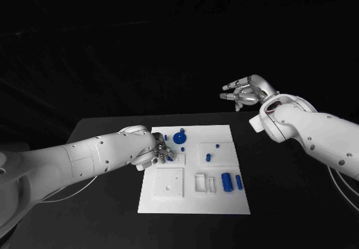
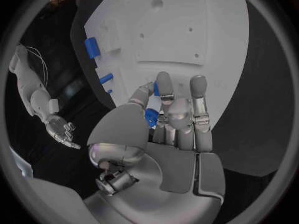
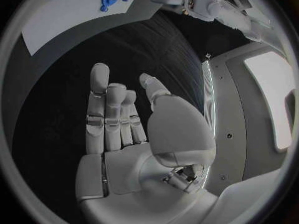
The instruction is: Assemble the parts on the task board
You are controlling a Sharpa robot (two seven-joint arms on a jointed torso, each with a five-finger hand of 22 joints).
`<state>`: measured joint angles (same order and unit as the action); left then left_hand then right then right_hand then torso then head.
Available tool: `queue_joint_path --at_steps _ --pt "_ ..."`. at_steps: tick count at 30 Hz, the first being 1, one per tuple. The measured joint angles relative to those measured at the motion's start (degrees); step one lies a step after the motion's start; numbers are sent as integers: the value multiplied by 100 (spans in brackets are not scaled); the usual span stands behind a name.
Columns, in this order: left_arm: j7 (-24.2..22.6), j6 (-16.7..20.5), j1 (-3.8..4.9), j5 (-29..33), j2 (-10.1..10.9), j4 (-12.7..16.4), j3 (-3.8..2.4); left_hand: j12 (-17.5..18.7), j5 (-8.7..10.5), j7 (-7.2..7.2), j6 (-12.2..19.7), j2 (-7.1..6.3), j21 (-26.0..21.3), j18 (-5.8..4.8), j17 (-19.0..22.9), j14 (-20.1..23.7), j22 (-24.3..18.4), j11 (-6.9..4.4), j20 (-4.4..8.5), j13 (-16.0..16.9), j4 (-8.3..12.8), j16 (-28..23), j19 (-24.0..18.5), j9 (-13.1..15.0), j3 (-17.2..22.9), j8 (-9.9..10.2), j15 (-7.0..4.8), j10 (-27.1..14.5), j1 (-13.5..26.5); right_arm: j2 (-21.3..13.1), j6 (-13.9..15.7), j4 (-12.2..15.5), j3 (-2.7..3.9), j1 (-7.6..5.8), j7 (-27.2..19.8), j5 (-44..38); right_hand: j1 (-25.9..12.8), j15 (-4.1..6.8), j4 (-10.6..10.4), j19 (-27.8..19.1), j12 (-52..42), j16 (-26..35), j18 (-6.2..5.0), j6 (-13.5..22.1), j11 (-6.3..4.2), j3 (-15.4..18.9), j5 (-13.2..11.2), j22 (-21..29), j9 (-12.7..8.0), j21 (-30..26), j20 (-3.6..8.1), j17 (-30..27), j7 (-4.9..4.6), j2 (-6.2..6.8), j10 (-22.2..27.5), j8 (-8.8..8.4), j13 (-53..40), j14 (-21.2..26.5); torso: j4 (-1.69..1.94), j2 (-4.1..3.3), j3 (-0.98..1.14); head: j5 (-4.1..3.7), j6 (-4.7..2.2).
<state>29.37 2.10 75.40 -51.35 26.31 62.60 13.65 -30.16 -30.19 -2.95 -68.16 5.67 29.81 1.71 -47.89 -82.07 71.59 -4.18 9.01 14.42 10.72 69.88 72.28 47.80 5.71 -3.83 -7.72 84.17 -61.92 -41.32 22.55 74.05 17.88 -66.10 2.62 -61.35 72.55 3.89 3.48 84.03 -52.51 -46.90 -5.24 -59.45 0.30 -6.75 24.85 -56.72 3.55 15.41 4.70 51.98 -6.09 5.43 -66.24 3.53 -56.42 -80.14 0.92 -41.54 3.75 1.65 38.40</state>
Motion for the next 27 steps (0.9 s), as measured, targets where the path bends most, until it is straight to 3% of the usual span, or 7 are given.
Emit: queue_joint_path --at_steps 5,12,13,15,16,21,27 --pt "4 -32 2 -16 -17 -22 -2 0 145 0 0 43 -105 0 44 6 63 0 0 13 -145 -26 62 1 -145 0 7 0 -133 12 -5 -7 0 6 2 -1 -24 0 0 0 0 0 0 0 0 0 26 0 0 0 0 0 0 -24 0 0 1 0 -1 0 0 1 2" --pt "10 -65 -3 -37 -67 -75 3 0 672 0 0 53 -202 -85 70 -8 129 0 10 25 -453 -26 114 337 -472 1 2 0 -278 33 -13 -8 0 18 4 -1 -23 0 0 0 0 0 0 0 1 0 57 1 0 -20 0 5 0 -24 -1 0 1 0 -2 1 1 -4 -7" --pt "12 -66 -3 -40 -72 -82 4 0 687 -1 -1 51 -225 -85 70 -15 144 0 11 31 -499 -26 113 474 -518 1 3 0 -282 35 -14 -8 0 19 4 -1 -23 0 0 0 0 0 0 0 1 0 66 1 0 -20 0 4 0 -23 0 0 1 0 -2 1 1 -4 -9" --pt "15 -70 -6 -47 -81 -96 6 0 696 -4 -5 41 -244 -85 70 -24 158 1 11 34 -538 -26 114 1447 -557 -7 -4 0 -320 37 -16 -8 0 20 5 -1 -23 0 2 0 0 0 0 0 1 -2 67 1 0 -20 0 4 0 -23 -1 0 1 0 -3 1 2 -4 -11" --pt "15 -72 -6 -49 -84 -100 6 0 696 -11 -14 30 -262 -85 73 -24 181 1 21 34 -569 -26 124 1551 -584 -13 -4 1 -330 38 -17 -9 0 20 5 -1 -23 0 16 0 0 0 0 0 1 -16 67 1 0 -20 0 5 0 -23 -1 0 0 0 -4 1 2 -4 -12" --pt "16 -78 -7 -58 -100 -131 6 0 775 -10 -73 13 -314 -85 79 -12 242 40 11 39 -667 -26 154 1622 -637 -34 -17 42 -364 38 -21 -14 0 22 7 -1 -23 0 16 0 0 0 0 0 1 -16 67 1 0 -20 0 4 0 -23 -1 0 1 0 -6 1 2 -4 -8" --pt "16 -94 -9 -60 -128 -174 5 0 1397 32 -119 30 -354 -85 63 -11 282 31 21 50 -857 -26 164 1667 -826 -64 -20 53 -381 48 -27 -26 0 29 9 -1 -23 0 16 0 0 0 1 0 1 -16 67 0 0 -20 0 4 0 -23 -1 0 1 0 -2 1 3 -18 1"
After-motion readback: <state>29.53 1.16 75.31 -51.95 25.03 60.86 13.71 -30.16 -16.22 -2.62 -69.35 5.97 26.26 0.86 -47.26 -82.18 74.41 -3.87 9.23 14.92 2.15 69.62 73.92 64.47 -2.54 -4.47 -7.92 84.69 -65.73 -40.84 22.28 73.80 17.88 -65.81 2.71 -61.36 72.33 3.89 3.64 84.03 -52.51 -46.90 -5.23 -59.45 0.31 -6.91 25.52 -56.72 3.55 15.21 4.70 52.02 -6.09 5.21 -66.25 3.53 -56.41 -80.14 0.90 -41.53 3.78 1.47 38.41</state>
